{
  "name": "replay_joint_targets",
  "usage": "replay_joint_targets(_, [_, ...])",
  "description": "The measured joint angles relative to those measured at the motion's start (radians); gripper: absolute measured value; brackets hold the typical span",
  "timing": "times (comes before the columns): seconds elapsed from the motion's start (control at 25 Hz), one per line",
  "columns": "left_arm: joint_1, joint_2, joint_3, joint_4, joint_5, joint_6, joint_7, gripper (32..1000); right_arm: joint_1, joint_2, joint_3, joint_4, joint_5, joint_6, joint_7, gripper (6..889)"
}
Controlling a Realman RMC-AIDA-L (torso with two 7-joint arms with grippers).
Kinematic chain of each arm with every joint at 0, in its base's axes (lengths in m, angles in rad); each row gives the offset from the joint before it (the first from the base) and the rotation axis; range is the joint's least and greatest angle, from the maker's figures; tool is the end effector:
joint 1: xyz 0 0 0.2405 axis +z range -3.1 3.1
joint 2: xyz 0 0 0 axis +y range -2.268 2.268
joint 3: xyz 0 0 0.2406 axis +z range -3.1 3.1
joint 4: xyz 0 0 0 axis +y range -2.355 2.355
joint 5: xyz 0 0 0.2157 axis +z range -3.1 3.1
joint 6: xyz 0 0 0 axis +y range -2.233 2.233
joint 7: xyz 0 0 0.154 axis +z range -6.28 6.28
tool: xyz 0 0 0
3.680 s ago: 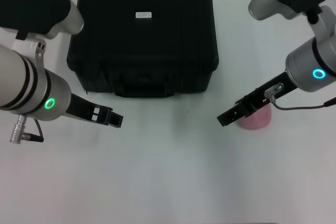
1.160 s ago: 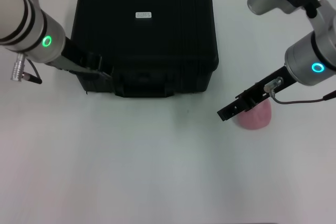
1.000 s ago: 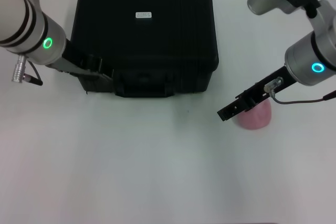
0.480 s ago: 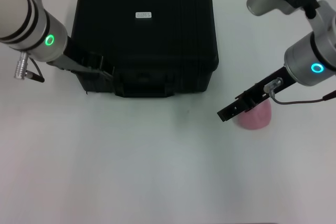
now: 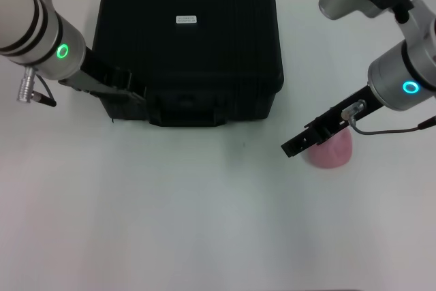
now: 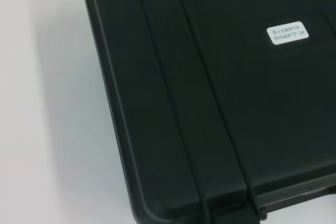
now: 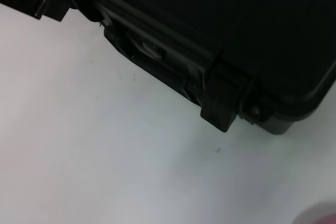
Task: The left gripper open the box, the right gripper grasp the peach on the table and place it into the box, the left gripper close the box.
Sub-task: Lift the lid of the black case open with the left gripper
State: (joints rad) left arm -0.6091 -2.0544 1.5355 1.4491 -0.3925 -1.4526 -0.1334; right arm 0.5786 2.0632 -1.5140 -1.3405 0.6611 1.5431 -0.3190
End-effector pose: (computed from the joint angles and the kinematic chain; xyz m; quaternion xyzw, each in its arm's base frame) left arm -0.1537 0.3717 0.0052 -0.7841 -0.5178 0.1168 0.3215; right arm 0.1640 0.3358 -0.0267 -0.8841 0.4186 -0.1553 0.1378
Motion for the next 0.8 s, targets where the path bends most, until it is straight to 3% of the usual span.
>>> replay_joint_targets(0.56, [-0.004,0.0019,-0.002,-0.008,-0.002,0.000,0.005,618,0.000,0.000,0.000,0.001,0.000,0.000,0.000,850])
replay_joint_targets(0.8, [-0.006,0.0029,-0.007,-0.008,0.001,-0.005,0.009,455,0.000,0.000,0.000,0.001,0.000,0.000,0.000,850])
